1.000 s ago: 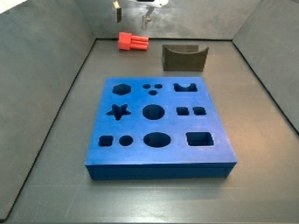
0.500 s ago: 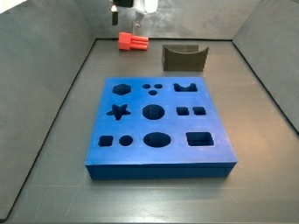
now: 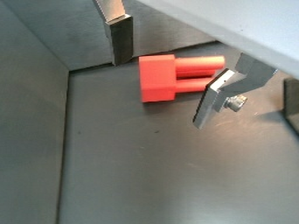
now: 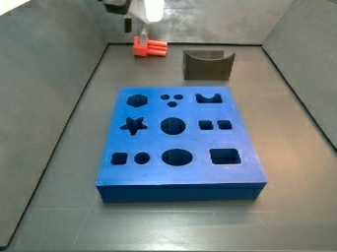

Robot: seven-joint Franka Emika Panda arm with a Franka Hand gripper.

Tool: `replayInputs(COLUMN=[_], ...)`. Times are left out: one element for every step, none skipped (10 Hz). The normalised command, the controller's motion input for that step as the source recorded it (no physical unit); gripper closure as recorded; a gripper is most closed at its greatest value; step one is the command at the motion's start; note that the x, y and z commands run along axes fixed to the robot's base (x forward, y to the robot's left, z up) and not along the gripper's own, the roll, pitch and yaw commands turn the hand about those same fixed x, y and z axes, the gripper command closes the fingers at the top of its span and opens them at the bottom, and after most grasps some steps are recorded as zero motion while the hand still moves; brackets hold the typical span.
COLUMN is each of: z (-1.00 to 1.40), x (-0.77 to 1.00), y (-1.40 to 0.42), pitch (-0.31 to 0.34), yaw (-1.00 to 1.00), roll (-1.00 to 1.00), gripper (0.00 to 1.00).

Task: Pick up the 3 prong object. Move up. Place the 3 prong object on the fixture. Regrasp the 3 prong object. Move to above the board. Insert the 3 prong object.
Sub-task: Pick up the 3 prong object.

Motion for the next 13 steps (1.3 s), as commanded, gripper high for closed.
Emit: replayInputs(z=[-0.17, -0.14, -0.14, -0.13, -0.15, -0.17, -0.19, -0.24, -0.37, -0.43, -0.51, -0.51, -0.53], x=[-0.29, -0.26, -0.17, -0.01, 0.0, 0.0, 0.09, 0.14, 0.17, 0.22, 0.19, 0.17, 0.13], y=[0.33, 0.35, 0.35, 0.38, 0.4, 0.41, 0.4, 0.41, 0.25, 0.15, 0.11, 0.02, 0.0], pitch=[0.134, 0.12, 0.166, 0.137, 0.0, 0.0, 0.0, 0.0, 0.0, 0.0, 0.0, 0.0, 0.0], yaw=[-0.54, -0.54, -0.56, -0.55, -0.55, -0.56, -0.57, -0.55, -0.59, -0.57, -0.6, -0.61, -0.6], roll=[0.05, 0.04, 0.04, 0.07, 0.09, 0.08, 0.07, 0.09, 0.16, 0.2, 0.2, 0.23, 0.29], gripper=[0.0, 0.0, 0.0, 0.0, 0.0, 0.0, 0.0, 0.0, 0.0, 0.0, 0.0, 0.0, 0.0])
